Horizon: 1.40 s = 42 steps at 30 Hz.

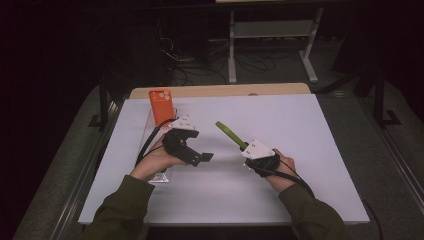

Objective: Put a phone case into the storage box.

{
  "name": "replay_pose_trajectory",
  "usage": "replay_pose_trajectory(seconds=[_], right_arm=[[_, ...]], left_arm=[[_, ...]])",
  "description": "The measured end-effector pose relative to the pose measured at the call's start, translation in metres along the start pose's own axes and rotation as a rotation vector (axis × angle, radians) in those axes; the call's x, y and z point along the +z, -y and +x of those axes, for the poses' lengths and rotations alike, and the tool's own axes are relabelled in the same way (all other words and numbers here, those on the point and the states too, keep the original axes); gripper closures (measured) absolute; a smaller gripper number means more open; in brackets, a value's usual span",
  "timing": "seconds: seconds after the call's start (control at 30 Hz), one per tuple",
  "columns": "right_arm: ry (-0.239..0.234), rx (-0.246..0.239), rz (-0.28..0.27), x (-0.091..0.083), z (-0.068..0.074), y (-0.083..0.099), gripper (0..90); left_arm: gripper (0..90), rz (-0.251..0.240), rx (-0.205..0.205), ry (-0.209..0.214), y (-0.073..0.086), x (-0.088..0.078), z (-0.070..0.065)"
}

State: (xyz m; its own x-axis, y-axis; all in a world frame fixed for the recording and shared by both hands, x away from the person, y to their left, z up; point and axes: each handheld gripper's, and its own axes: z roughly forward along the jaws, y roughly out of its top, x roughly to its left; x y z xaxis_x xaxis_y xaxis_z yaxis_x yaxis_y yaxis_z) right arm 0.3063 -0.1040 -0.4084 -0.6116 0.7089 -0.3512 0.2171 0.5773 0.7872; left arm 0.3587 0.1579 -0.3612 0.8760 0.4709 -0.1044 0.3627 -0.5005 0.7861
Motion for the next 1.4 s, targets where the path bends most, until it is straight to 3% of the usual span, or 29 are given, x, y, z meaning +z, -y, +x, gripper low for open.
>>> replay_pose_trajectory(seconds=[0.23,0.27,0.37,0.7,0.83,1.07,1.2,1.4], right_arm=[[-0.101,0.23,-0.004,0.0,-0.015,0.001,76.1],[-0.113,0.287,-0.004,0.0,-0.015,0.001,76.0],[-0.124,0.335,0.0,0.0,-0.019,0.001,76.1],[-0.15,0.368,0.002,-0.002,-0.019,-0.003,76.0],[-0.16,0.374,-0.002,-0.002,-0.016,-0.005,76.0],[-0.18,0.388,-0.006,-0.004,-0.012,-0.009,76.1],[-0.187,0.371,-0.013,-0.003,-0.01,-0.01,76.1],[-0.205,0.393,-0.02,-0.004,-0.006,-0.014,76.1]], left_arm=[[0.0,-0.045,-0.046,-0.027,-0.002,0.002,-0.001],[0.0,-0.049,-0.042,-0.033,-0.003,0.002,-0.001],[0.0,-0.068,-0.065,-0.039,-0.005,0.004,-0.001],[0.0,-0.152,-0.148,-0.025,-0.017,0.021,-0.004],[0.0,-0.16,-0.136,-0.02,-0.022,0.028,-0.005],[0.0,-0.195,-0.164,-0.008,-0.027,0.038,-0.005],[0.0,-0.204,-0.158,-0.001,-0.029,0.041,-0.004],[0.0,-0.226,-0.173,0.026,-0.031,0.044,-0.005]])
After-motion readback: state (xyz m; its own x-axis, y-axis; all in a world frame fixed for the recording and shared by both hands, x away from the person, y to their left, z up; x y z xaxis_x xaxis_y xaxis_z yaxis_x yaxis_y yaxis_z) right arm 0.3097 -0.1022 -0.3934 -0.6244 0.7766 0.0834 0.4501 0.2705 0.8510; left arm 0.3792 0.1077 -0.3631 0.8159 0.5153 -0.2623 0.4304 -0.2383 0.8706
